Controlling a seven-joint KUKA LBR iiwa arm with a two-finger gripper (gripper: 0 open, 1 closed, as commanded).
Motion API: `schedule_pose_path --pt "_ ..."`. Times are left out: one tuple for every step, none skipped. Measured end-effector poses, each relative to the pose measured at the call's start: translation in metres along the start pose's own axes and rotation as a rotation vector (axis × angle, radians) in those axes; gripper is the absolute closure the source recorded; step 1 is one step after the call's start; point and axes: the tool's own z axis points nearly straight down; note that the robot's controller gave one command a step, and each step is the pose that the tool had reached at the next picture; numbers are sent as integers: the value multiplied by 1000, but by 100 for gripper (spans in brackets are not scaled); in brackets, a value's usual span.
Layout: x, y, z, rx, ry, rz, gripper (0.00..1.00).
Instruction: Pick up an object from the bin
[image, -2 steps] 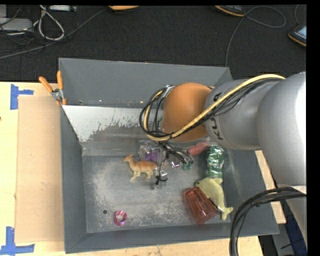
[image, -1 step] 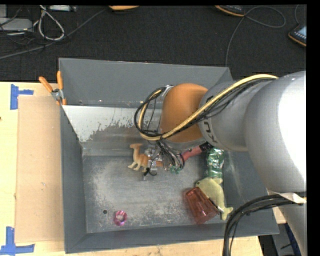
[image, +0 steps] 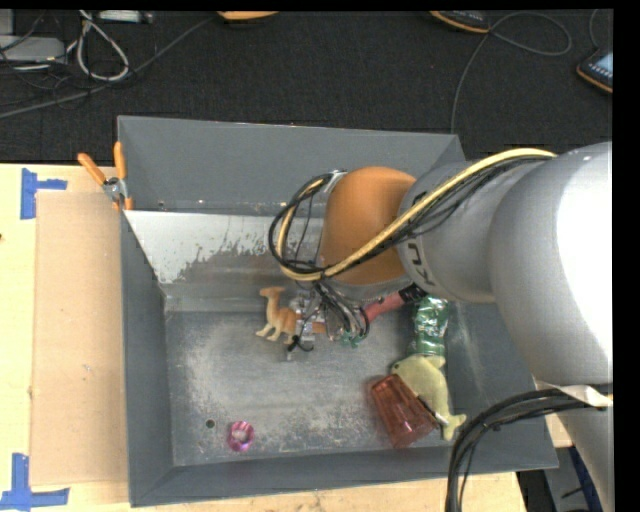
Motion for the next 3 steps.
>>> schedule_pose_path --pt "3 0 -23 1 9 0 100" --pt "0 0 -52 -1 1 1 100" --pt "0 0 -67 -1 0 1 100"
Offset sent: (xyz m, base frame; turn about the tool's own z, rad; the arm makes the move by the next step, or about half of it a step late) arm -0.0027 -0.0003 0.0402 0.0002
